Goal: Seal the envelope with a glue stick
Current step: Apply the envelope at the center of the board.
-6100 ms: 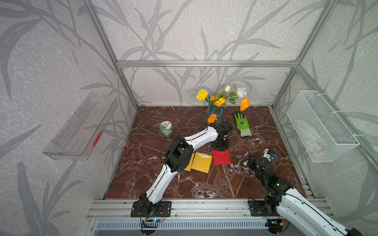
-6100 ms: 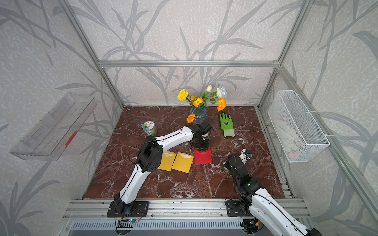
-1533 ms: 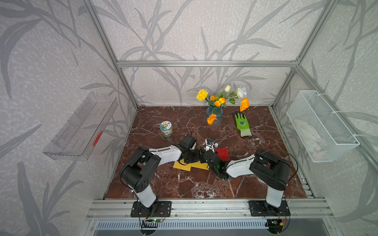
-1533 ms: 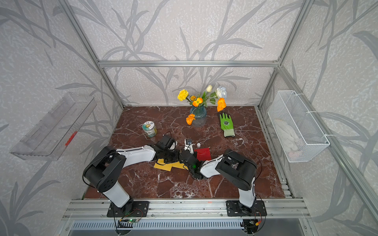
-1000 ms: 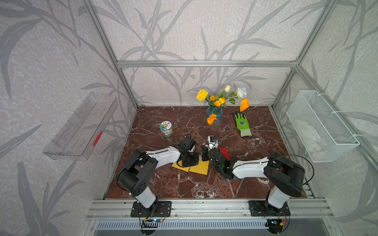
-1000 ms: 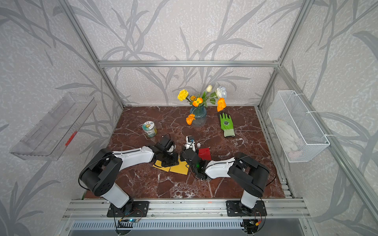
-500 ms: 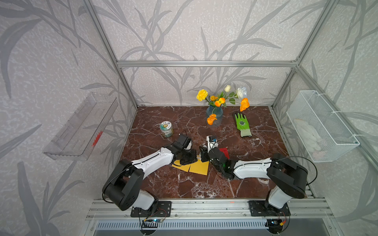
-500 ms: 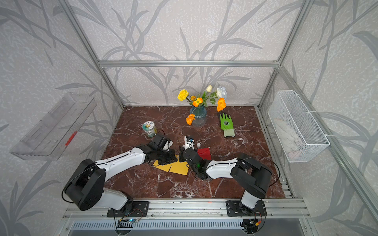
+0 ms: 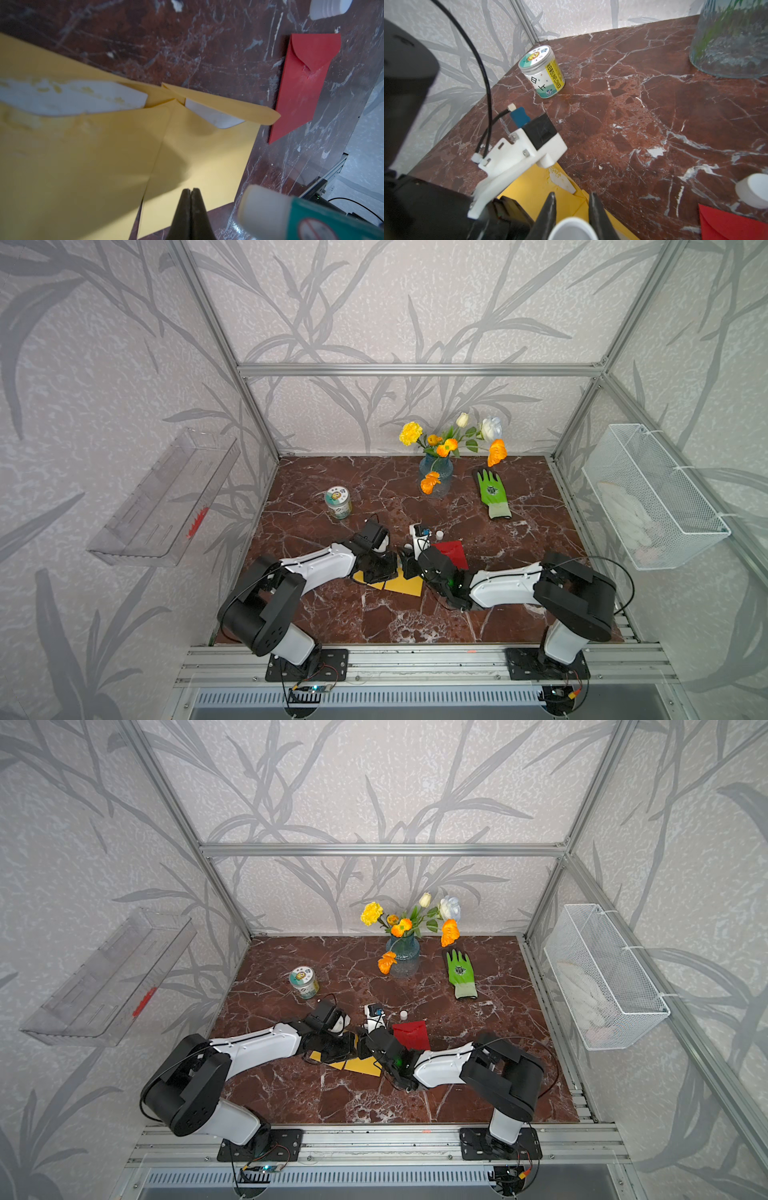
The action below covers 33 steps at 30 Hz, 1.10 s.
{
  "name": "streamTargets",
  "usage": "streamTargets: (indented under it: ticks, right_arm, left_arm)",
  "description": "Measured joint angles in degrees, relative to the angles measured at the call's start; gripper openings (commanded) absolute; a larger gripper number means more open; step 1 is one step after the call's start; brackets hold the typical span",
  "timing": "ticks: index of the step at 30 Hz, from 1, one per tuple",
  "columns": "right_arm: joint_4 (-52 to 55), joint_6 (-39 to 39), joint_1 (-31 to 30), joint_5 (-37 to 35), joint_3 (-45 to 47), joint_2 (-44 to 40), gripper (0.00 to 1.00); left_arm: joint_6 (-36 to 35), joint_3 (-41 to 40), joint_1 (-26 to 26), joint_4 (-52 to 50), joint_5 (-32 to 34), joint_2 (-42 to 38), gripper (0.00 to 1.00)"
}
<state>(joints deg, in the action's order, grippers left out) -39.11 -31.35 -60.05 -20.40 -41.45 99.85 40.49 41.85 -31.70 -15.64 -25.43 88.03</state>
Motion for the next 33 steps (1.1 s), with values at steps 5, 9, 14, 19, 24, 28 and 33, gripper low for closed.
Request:
streamTargets:
  ticks: [5,9,14,19,24,28,33]
  right_arm:
    - [-0.68,0.04,0.00,-0.79,-0.07,3.41,0.00]
    - [-1.62,0.39,0.00,-2.01,-0.07,4.46,0.00]
    - [-2.78,1.14,0.00,-3.41,-1.22,5.64,0.00]
    - [-3.06,1.49,0.00,-4.11,-2.03,7.48,0.00]
    - [-2.86,2.08,-0.50,-4.98,-1.99,8.02,0.00]
    - [-2.69,3.30,-1.16,-6.36,-1.77,7.89,0.00]
    - [-1.40,5.90,-2.10,-7.91,-1.44,7.13,0.00]
  left_arm:
    - [-0.72,-0.63,0.00,0.66,0.39,1.44,0.03]
    - [-1.09,-0.74,0.02,0.94,0.52,1.55,0.03]
    - [-1.14,-0.81,0.17,1.33,0.24,1.75,0.03]
    - [-1.11,-1.09,0.20,2.03,0.02,1.75,0.03]
    - [-1.03,-1.22,0.20,2.54,-0.11,1.81,0.02]
    - [-0.96,-1.36,0.20,2.86,-0.15,1.88,0.02]
    - [-0.87,-1.36,0.22,3.43,-0.44,2.19,0.02]
